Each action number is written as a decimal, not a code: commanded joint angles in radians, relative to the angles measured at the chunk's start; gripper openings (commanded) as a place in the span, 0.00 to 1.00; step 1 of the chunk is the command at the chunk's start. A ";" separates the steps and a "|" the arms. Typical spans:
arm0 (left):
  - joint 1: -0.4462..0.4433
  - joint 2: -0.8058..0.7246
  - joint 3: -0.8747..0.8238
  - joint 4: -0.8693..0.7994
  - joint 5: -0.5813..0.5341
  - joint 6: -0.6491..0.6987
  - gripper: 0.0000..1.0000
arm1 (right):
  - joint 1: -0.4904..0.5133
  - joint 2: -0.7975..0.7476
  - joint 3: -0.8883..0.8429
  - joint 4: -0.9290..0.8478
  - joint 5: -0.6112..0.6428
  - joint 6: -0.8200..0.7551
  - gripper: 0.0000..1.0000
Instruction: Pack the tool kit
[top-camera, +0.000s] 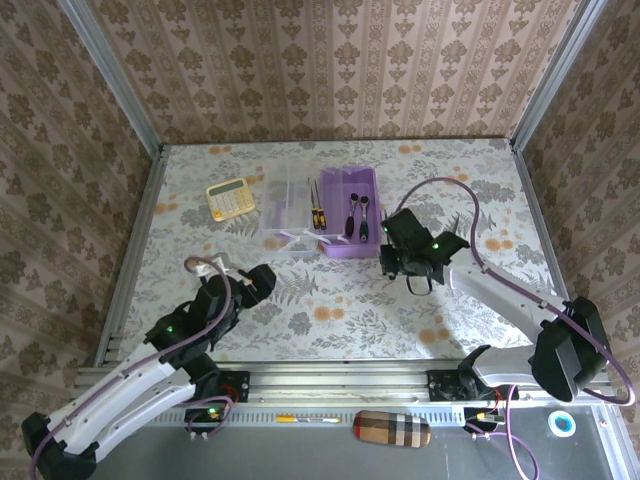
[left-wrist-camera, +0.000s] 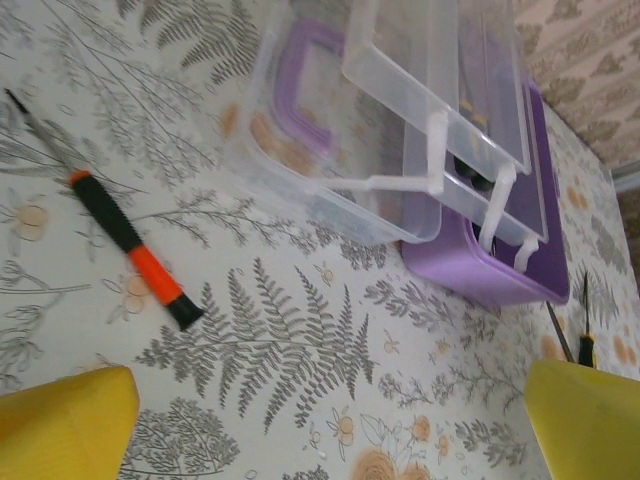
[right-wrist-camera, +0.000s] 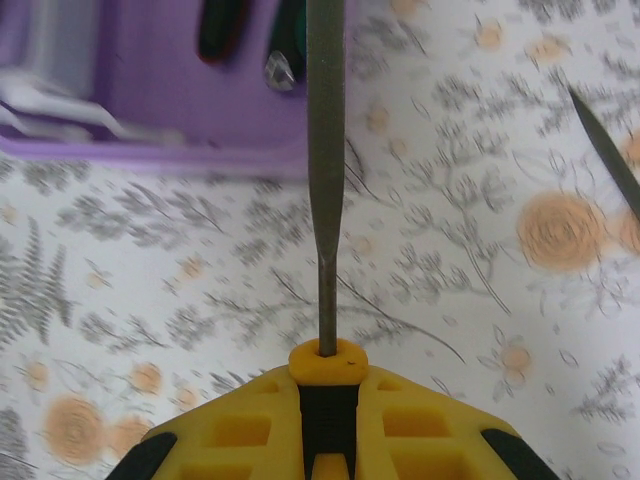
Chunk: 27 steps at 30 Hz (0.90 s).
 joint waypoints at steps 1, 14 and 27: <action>0.015 -0.063 -0.014 -0.096 -0.055 -0.018 1.00 | 0.004 0.067 0.093 0.023 -0.027 -0.018 0.17; 0.034 -0.129 0.024 -0.225 -0.082 -0.012 1.00 | 0.026 0.433 0.484 0.063 -0.100 -0.062 0.17; 0.038 -0.116 0.025 -0.211 -0.070 -0.005 1.00 | 0.022 0.737 0.788 0.014 -0.107 -0.093 0.17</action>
